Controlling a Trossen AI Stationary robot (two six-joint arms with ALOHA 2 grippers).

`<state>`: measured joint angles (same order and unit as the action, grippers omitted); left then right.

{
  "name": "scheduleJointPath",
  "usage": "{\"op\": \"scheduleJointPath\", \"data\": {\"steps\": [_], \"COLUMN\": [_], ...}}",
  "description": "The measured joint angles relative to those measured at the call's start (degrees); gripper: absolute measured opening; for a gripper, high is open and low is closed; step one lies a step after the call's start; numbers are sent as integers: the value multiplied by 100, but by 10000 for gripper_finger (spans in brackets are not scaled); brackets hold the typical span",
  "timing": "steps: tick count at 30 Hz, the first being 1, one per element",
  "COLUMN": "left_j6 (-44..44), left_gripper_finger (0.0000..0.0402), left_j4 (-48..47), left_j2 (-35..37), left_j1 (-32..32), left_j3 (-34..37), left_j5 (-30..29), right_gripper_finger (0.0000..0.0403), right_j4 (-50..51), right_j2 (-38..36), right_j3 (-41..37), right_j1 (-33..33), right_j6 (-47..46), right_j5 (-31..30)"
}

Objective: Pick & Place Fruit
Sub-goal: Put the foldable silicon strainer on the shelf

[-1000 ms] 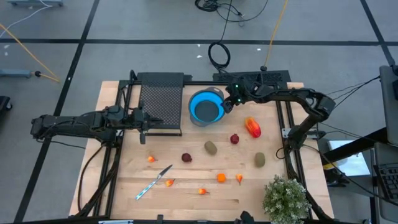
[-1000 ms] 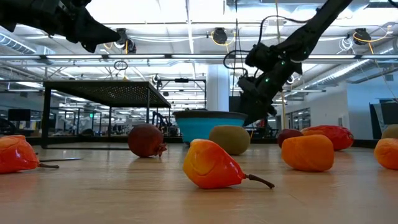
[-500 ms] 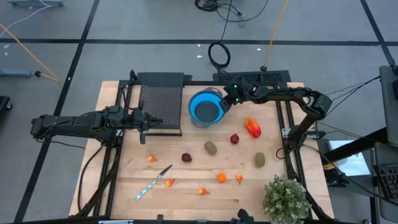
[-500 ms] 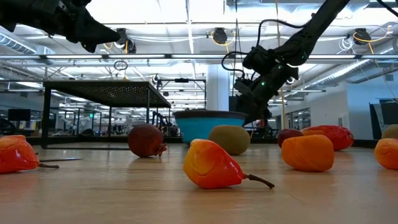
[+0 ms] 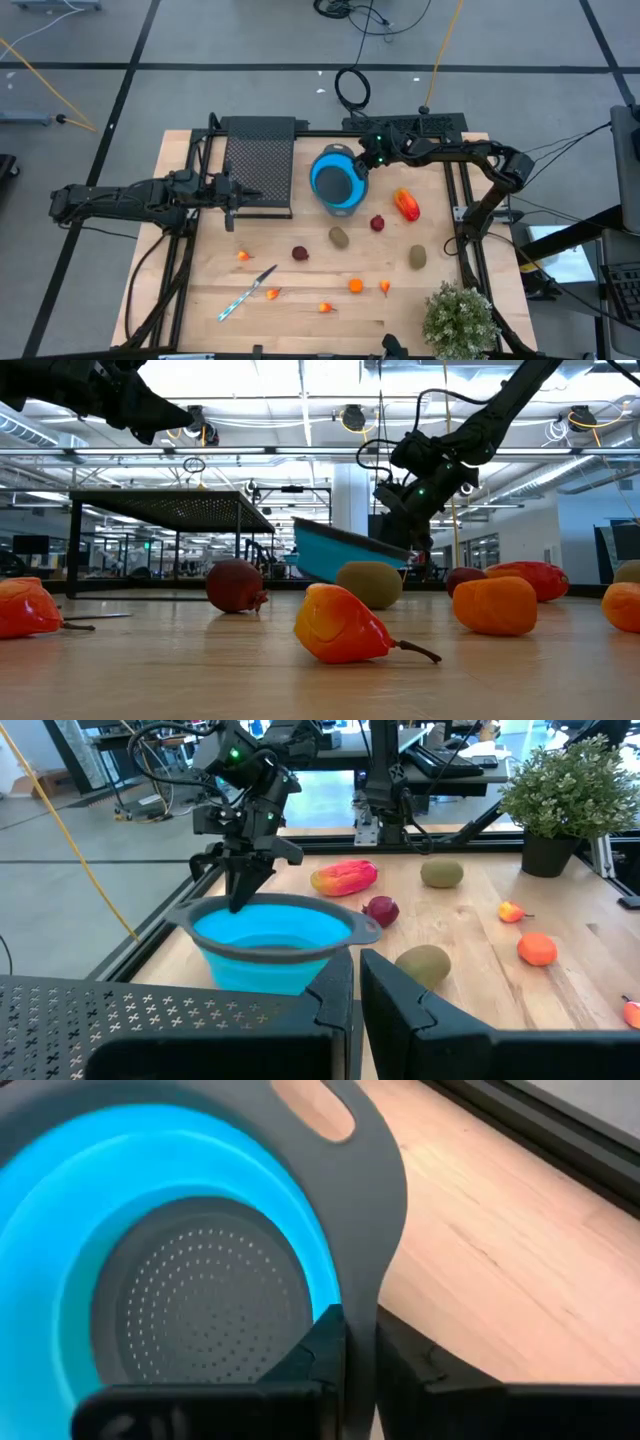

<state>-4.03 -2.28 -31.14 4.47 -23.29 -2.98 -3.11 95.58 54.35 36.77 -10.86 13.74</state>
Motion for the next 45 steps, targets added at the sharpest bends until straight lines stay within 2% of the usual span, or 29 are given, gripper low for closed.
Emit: {"op": "scheduleJointPath", "data": {"steps": [7,14,20,26,31,38,42,45], "left_j6": [4,370,-100,-694,-786,-1167,-1594,-1909], "left_gripper_finger": [26,27,27,32,85,184,216,228], "left_j4": [-1,372,1361,2626,3458,4192,4253,4248], "left_j2": [0,-69,-535,-1338,-1915,-2399,-2658,-2935], "left_j1": [0,-4,-2,-2,-2,0,-7,-7], "left_j3": [0,0,-2,-2,-2,-58,-325,-570], "left_j5": [-1,-292,-265,-11,-158,-1247,-1549,-1676], "right_gripper_finger": [17,14,14,14,14,14,14,14], "right_j4": [32,-12,-185,-597,-1080,-2098,-2782,-3390], "right_j2": [-523,-1729,-2538,-2689,-2601,-2424,-2104,-1763], "right_j3": [-7,-7,-7,-2,0,0,2,2], "right_j1": [25,-241,-820,-1472,-1897,-2287,-2497,-2614], "right_j6": [64,504,1080,1619,2021,2538,3054,3471], "right_j5": [-256,-1110,-2043,-2471,-2933,-3156,-3771,-3975]}}
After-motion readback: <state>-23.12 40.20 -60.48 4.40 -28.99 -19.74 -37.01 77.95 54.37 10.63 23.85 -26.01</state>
